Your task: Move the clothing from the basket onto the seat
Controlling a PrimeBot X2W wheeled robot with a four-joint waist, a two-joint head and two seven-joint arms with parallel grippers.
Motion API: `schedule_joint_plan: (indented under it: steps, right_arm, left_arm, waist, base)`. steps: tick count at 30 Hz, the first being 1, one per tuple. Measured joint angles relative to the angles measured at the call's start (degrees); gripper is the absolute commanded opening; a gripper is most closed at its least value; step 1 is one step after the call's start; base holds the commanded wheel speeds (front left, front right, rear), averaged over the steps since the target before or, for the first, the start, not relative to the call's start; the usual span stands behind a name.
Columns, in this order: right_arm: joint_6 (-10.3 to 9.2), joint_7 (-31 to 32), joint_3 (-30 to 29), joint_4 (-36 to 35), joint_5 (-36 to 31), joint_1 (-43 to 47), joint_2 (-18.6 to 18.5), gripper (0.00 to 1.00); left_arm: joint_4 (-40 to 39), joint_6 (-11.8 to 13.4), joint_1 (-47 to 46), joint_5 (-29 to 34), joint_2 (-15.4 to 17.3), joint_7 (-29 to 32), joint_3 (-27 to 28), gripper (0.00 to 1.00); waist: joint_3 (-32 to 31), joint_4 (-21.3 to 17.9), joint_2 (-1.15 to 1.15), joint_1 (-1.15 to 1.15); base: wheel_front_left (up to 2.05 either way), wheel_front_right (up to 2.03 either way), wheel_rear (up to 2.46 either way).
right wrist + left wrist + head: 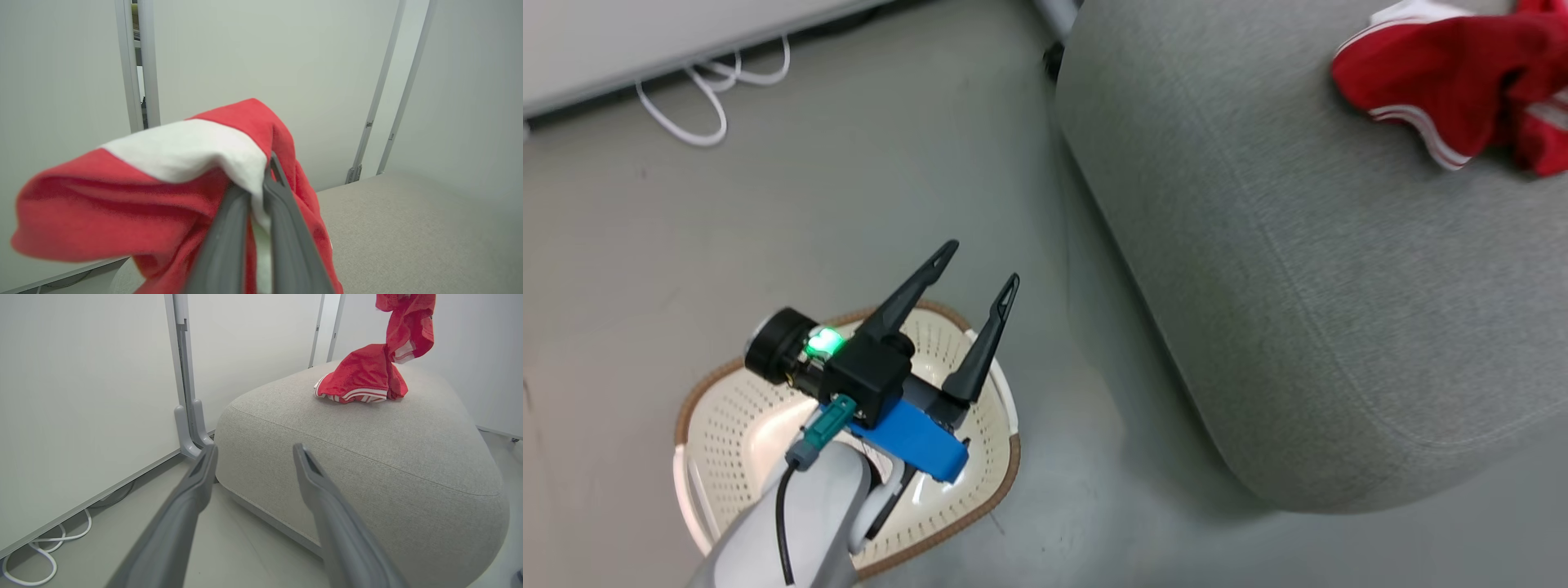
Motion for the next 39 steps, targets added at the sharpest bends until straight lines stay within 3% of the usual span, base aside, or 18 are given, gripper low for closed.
schedule_joint_plan:
  steps: [7, 14, 26, 27, 28, 29, 31, 32, 33, 39]
  right_arm:
    - [0.0, -4.0, -9.5, 5.1, -2.7, -0.7, -0.8, 0.0]
    - [0.0, -8.3, -14.6, 12.9, -5.7, -0.5, 0.0, 0.0]
    - [0.0, -12.7, -14.2, 21.0, -10.1, -2.9, 0.6, 0.01]
    - [0.0, -12.8, -14.0, 21.5, -10.1, -3.2, 0.6, 0.1]
    - [0.0, -13.0, -13.8, 22.0, -10.1, -3.5, 0.6, 0.27]
    - [0.0, -13.2, -13.6, 22.5, -10.1, -3.6, 0.6, 0.27]
    - [0.0, -13.3, -13.2, 23.4, -10.1, -3.9, 0.6, 0.46]
    - [0.0, -13.4, -12.9, 23.8, -10.1, -4.1, 0.5, 0.8]
    - [0.0, -13.6, -12.7, 24.2, -10.1, -4.2, 0.5, 0.96]
    - [0.0, -14.3, -12.0, 26.0, -9.4, -4.7, -0.2, 1.0]
  left_arm:
    - [-1.8, 0.0, -6.0, 1.2, 2.2, 0.0, -2.7, 1.0]
    - [-3.1, 0.0, -9.5, 2.2, 2.6, 0.0, -4.1, 1.0]
    - [-3.4, 0.0, -10.4, 2.4, 2.5, 0.0, -4.1, 1.0]
    - [-3.3, 0.0, -10.4, 2.4, 2.5, 0.0, -4.1, 1.0]
    - [-3.3, 0.0, -10.5, 2.4, 2.4, 0.0, -4.1, 1.0]
    - [-3.2, 0.0, -10.6, 2.4, 2.2, 0.0, -4.1, 1.0]
    - [-3.1, 0.0, -10.7, 2.4, 2.0, 0.0, -4.1, 1.0]
    - [-3.0, 0.0, -10.7, 2.4, 1.9, 0.0, -4.1, 1.0]
    - [-2.9, 0.0, -10.7, 2.4, 1.8, 0.0, -4.1, 1.0]
    - [-2.8, 0.0, -10.7, 1.9, 1.9, 0.0, -4.0, 1.0]
  waist:
    - [8.8, 2.9, 0.0, 0.01]
    - [15.5, 6.3, 0.0, 0.01]
    - [18.3, 7.6, 0.0, 0.0]
    - [18.2, 7.6, 0.0, 0.0]
    - [18.1, 7.5, 0.0, 0.0]
    - [17.9, 7.5, 0.0, 0.0]
    - [17.5, 7.5, 0.0, 0.0]
    - [17.3, 7.5, 0.0, 0.0]
    - [17.1, 7.5, 0.0, 0.0]
    - [15.9, 7.5, 0.0, 0.0]
  base:
    - [0.0, 0.0, 0.0]
    - [0.0, 0.0, 0.0]
    - [0.0, 0.0, 0.0]
    - [0.0, 0.0, 0.0]
    - [0.0, 0.0, 0.0]
    - [0.0, 0.0, 0.0]
    - [0.0, 0.0, 0.0]
    - [0.0, 0.0, 0.0]
    - [0.0, 0.0, 0.0]
    - [0.0, 0.0, 0.0]
